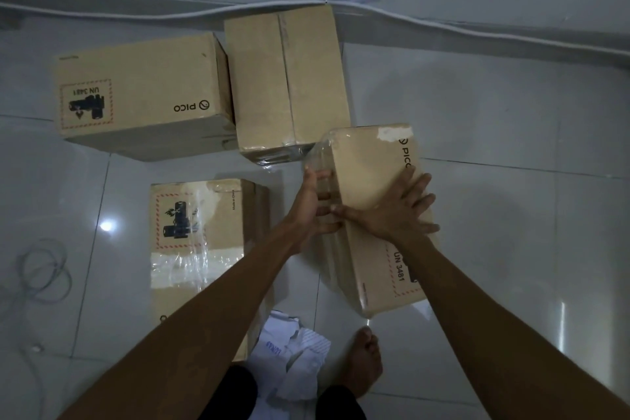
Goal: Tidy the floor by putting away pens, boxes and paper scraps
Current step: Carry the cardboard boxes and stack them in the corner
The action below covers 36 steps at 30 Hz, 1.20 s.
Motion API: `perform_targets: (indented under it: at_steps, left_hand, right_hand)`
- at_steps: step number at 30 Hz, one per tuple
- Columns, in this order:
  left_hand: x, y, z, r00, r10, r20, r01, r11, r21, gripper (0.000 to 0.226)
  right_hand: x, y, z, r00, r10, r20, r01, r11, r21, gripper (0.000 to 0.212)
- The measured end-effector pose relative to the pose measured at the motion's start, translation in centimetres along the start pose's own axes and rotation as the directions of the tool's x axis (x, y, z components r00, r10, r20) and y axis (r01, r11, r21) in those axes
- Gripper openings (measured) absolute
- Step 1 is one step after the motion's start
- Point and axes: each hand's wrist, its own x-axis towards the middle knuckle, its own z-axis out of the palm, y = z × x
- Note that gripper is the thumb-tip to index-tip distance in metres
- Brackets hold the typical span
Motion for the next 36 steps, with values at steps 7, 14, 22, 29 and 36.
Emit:
perform_targets:
  at_steps: [7,14,22,29,36]
  left_hand:
    - [3.4,-0.4,-1.1,0.989,0.031,-0.146,-0.001,0.980,0.201,0.034]
    - [6.5,-4.1,-3.0,0.982,-0.010,-0.189,0.087,0.910,0.406,0.038]
    - [6.8,-5.0,-0.8,0.991,-0.111,-0.080,0.129,0.946,0.298,0.044]
    - [5.7,-5.9,-1.8,0.981,-0.141,-0.134,0.160,0.976,0.147,0.045]
    - [1.1,-5.3,-3.3,0.969,-0.033,-0.244,0.113,0.940,0.321,0.020]
  right_hand:
    - [1.6,2.2,-1.9,1.000,-0.026,0.015,0.025,0.999,0.039,0.147]
    - [3.1,6.3,-2.1,0.988,-0.117,-0.104,0.127,0.987,0.100,0.127]
    - [5.1,8.5,-3.0,0.974,-0.166,-0.151,0.192,0.966,0.175,0.120]
    - [6.1,10.9,-1.4,0.987,-0.137,-0.086,0.162,0.863,0.478,0.104]
    - [0.5,11.6,-2.5,0.987,-0.124,0.099,0.008,0.664,0.748,0.068]
